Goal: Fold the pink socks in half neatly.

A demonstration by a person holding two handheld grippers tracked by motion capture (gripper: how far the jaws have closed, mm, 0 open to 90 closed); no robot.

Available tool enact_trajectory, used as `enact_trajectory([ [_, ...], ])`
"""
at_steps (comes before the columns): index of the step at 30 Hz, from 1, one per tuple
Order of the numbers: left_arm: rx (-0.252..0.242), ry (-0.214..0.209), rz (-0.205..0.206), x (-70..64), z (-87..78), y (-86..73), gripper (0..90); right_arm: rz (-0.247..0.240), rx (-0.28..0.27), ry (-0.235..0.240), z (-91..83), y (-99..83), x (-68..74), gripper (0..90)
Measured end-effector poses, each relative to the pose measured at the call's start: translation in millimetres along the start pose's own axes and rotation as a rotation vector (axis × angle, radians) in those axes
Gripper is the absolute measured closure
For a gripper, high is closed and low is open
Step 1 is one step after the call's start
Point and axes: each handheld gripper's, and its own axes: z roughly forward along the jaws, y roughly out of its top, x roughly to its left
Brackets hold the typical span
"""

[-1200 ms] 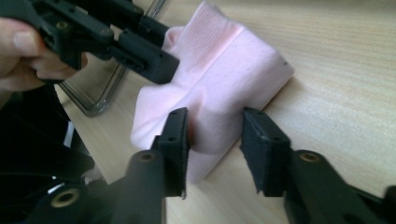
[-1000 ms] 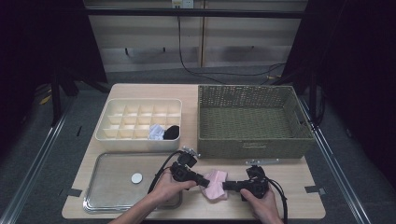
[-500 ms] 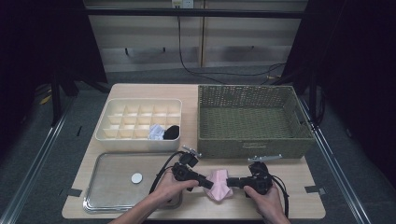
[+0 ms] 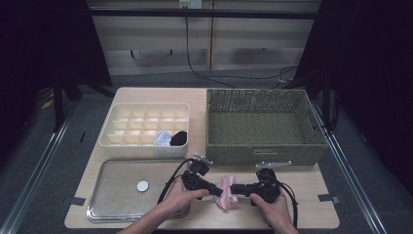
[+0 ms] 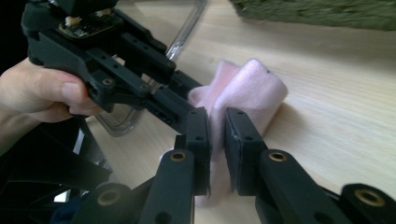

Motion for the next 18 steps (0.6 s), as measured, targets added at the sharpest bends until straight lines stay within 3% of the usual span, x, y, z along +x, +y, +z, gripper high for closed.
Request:
enact_trajectory([
  [11,-0.004,0.015,0.003,-1.5,0.2,-1.5,74.5,0.0,0.033,0.038,8.3,-12.1,6.6,72.0],
  [16,-0.013,0.018,-0.005,-2.1,0.4,-2.1,74.6,0.015,0.034,0.042,4.3,-18.8,5.5,71.0],
  [18,-0.011,0.018,-0.003,-1.8,0.2,-2.2,74.6,0.019,0.036,0.038,5.2,-19.7,5.2,75.9],
])
